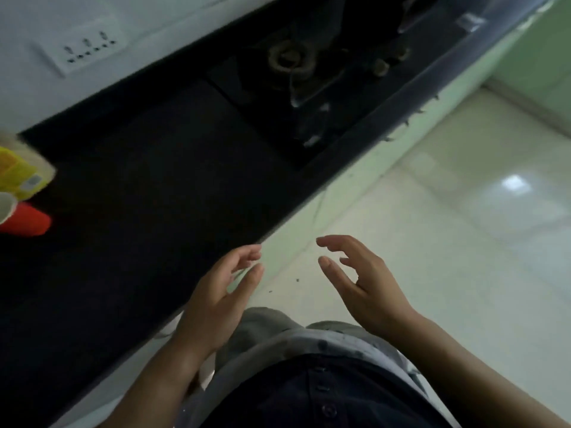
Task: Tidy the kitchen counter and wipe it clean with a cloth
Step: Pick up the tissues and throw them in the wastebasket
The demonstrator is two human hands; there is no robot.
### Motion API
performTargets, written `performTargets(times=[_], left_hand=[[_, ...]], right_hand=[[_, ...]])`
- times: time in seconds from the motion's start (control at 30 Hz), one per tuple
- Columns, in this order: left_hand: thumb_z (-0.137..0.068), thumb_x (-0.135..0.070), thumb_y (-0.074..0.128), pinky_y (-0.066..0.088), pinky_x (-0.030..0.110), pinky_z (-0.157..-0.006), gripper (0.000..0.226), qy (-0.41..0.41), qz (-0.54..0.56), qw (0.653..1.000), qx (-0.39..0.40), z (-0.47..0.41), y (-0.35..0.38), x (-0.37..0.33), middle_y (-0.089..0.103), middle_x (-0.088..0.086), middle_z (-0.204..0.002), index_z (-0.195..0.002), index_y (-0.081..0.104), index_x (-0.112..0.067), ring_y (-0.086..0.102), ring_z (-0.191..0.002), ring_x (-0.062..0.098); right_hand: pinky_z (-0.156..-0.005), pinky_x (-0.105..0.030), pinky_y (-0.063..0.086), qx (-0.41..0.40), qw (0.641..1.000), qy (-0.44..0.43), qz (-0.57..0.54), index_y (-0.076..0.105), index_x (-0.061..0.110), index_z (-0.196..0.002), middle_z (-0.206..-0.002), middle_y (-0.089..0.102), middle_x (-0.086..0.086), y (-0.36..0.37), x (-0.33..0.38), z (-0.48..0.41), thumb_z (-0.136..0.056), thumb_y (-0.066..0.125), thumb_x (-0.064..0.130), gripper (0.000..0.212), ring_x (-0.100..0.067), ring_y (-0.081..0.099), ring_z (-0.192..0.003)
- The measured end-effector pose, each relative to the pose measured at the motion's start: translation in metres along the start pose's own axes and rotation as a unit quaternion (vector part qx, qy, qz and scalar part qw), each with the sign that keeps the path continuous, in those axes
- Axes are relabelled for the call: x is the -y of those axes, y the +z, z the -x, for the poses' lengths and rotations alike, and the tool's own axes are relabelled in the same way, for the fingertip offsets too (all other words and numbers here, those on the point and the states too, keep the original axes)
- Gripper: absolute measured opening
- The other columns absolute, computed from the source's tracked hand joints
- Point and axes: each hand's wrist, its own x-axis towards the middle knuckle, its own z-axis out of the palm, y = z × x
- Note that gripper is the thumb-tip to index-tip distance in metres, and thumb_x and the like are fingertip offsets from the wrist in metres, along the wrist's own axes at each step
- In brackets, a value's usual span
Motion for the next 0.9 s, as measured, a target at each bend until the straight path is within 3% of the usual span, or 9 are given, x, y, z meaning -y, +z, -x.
performTargets(times=[0.2, 0.4, 0.5, 0.63, 0.8, 0.9], left_hand=[[-0.072, -0.066, 0.043, 0.039, 0.021, -0.091, 0.050, 0.061, -0.072, 0.985, 0.143, -0.030, 0.123, -0.043, 0.060, -0.024, -0.112, -0.113, 0.055, -0.041, 0.050, -0.107, -0.012], [-0.070, -0.067, 0.042, 0.041, 0.016, -0.082, 0.050, 0.104, -0.133, 0.951, 0.260, -0.056, 0.208, -0.089, 0.058, -0.029, -0.111, -0.112, 0.054, -0.043, 0.050, -0.103, -0.016], [-0.070, -0.068, 0.042, 0.042, 0.017, -0.084, 0.052, 0.113, -0.162, 0.933, 0.300, -0.074, 0.237, -0.102, 0.058, -0.027, -0.113, -0.113, 0.055, -0.042, 0.051, -0.104, -0.014], [-0.071, -0.070, 0.040, 0.036, 0.003, -0.078, 0.050, 0.136, -0.205, 0.907, 0.342, -0.117, 0.278, -0.125, 0.056, -0.029, -0.114, -0.111, 0.054, -0.044, 0.050, -0.106, -0.013], [-0.070, -0.071, 0.041, 0.040, 0.016, -0.083, 0.050, 0.137, -0.199, 0.901, 0.360, -0.195, 0.341, -0.173, 0.056, -0.028, -0.113, -0.112, 0.054, -0.045, 0.048, -0.106, -0.015], [-0.076, -0.065, 0.043, 0.040, 0.017, -0.082, 0.045, 0.159, -0.203, 0.891, 0.374, -0.249, 0.379, -0.217, 0.054, -0.030, -0.113, -0.115, 0.053, -0.044, 0.046, -0.105, -0.019]], right_hand=[[-0.095, -0.023, 0.043, -0.147, 0.981, 0.125, -0.032, 0.054, 0.029, -0.118, -0.119, 0.056, 0.019, -0.081, -0.084, 0.093, -0.086, 0.035, 0.063, 0.050, 0.004, 0.050, -0.111], [-0.094, -0.024, 0.046, -0.272, 0.934, 0.209, -0.101, 0.056, 0.028, -0.117, -0.116, 0.057, 0.022, -0.116, -0.127, 0.146, -0.083, 0.034, 0.062, 0.052, 0.004, 0.052, -0.110], [-0.094, -0.026, 0.047, -0.292, 0.920, 0.229, -0.124, 0.056, 0.029, -0.116, -0.116, 0.058, 0.020, -0.124, -0.145, 0.147, -0.083, 0.034, 0.060, 0.050, 0.003, 0.052, -0.110], [-0.094, -0.028, 0.046, -0.305, 0.905, 0.256, -0.152, 0.056, 0.029, -0.115, -0.115, 0.057, 0.023, -0.151, -0.175, 0.125, -0.082, 0.035, 0.060, 0.051, 0.004, 0.051, -0.110], [-0.094, -0.024, 0.044, -0.326, 0.898, 0.258, -0.142, 0.055, 0.029, -0.116, -0.116, 0.056, 0.021, -0.225, -0.215, 0.064, -0.082, 0.034, 0.061, 0.051, 0.005, 0.050, -0.110], [-0.095, -0.021, 0.043, -0.332, 0.897, 0.263, -0.123, 0.054, 0.031, -0.116, -0.116, 0.056, 0.022, -0.284, -0.236, 0.026, -0.082, 0.034, 0.061, 0.050, 0.007, 0.048, -0.110]])
